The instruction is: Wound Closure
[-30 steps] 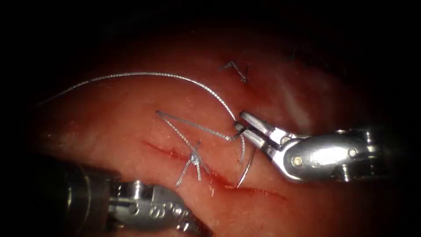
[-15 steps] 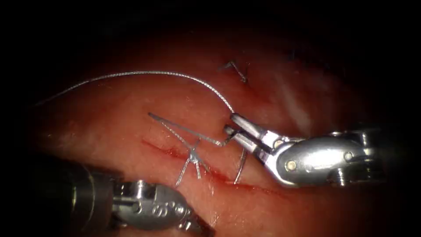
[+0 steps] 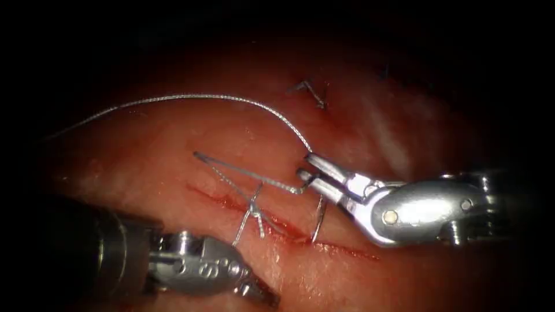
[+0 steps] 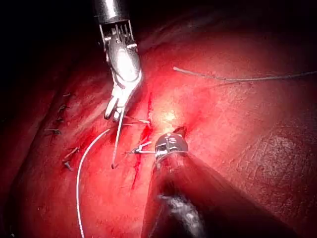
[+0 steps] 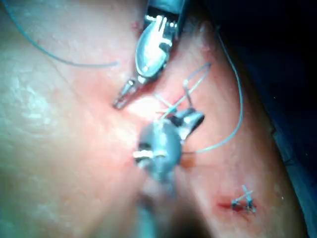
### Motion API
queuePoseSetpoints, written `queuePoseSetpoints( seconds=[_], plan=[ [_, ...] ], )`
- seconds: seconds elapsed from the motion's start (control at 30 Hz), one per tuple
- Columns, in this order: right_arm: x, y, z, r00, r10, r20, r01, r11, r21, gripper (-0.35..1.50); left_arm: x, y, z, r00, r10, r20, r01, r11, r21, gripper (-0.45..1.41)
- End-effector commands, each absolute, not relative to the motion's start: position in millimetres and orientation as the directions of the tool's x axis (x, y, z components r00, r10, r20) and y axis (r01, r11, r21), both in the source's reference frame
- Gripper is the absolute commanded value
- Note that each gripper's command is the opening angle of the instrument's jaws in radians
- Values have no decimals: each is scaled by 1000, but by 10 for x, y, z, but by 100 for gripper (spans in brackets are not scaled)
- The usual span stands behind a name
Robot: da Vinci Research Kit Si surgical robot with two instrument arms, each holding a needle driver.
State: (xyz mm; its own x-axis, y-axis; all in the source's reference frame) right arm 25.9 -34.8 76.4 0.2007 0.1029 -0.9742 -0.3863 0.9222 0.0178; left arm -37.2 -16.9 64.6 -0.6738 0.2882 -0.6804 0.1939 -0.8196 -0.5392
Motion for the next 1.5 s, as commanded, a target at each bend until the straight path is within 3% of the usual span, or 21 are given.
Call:
queuePoseSetpoints(
  seconds=[0.03, 0.73, 1.5],
  plan=[
    [265, -348, 769, 184, 118, -976, -396, 918, 36, -35, -376, -170, 652, -673, 287, -682, 195, -820, -537, -45],
    [262, -346, 771, 81, 304, -949, -409, 879, 246, -35, -374, -180, 644, -674, 287, -680, 170, -836, -522, -45],
    [257, -333, 774, 63, 321, -945, -450, 854, 260, -35, -372, -186, 655, -671, 299, -678, 167, -831, -531, -45]
  ],
)
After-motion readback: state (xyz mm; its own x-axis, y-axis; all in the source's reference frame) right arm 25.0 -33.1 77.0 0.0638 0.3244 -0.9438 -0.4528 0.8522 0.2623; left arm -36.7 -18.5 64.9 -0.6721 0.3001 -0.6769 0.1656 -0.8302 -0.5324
